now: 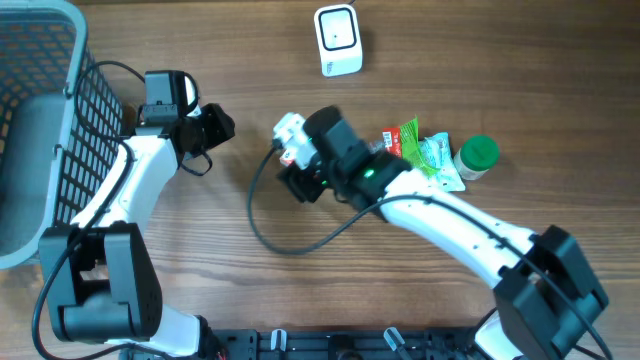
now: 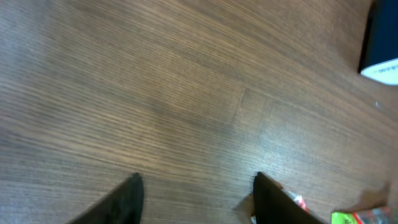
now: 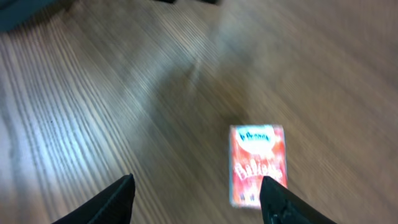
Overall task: Scan the item barcode
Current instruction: 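Move the right gripper left to the tissue pack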
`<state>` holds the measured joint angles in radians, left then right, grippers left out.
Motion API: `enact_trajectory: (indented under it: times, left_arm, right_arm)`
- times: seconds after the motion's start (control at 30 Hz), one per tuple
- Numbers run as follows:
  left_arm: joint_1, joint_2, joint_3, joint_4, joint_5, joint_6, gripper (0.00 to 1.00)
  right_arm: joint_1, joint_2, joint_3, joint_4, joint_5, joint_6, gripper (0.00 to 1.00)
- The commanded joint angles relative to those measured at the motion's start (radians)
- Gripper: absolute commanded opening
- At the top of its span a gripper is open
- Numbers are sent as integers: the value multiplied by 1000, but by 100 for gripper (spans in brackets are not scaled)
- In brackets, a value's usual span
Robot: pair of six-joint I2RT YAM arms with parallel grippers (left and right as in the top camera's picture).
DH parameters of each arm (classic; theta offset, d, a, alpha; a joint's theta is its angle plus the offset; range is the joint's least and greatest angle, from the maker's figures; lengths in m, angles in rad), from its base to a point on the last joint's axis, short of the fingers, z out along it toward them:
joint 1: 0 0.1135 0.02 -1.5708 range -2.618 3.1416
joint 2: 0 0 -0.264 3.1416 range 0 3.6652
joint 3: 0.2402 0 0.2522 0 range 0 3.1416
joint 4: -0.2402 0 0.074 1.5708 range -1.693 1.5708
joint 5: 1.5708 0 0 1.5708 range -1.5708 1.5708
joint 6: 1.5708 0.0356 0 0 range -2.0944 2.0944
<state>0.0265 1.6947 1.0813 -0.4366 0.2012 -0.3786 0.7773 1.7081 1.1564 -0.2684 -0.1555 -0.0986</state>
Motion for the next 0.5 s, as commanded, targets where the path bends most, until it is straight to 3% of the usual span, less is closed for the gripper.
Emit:
enact_trajectory:
  times: [0.0,0.07,0.13,0.47]
  left_arm:
    - [14,-11,12,-5,-35,34,71]
    - [14,-11,12,-18,-35,34,78]
    - [14,-11,12,-26,-35,34,100]
    - [14,-11,12,-50,-35,34,100]
  right_arm:
    - [70,83,24,56,245,-60,61]
    - [85,114,24,81,311,-60,61]
    - [88,140,24,97,341,-60,61]
    - [87,236,23,122,340,-55,43]
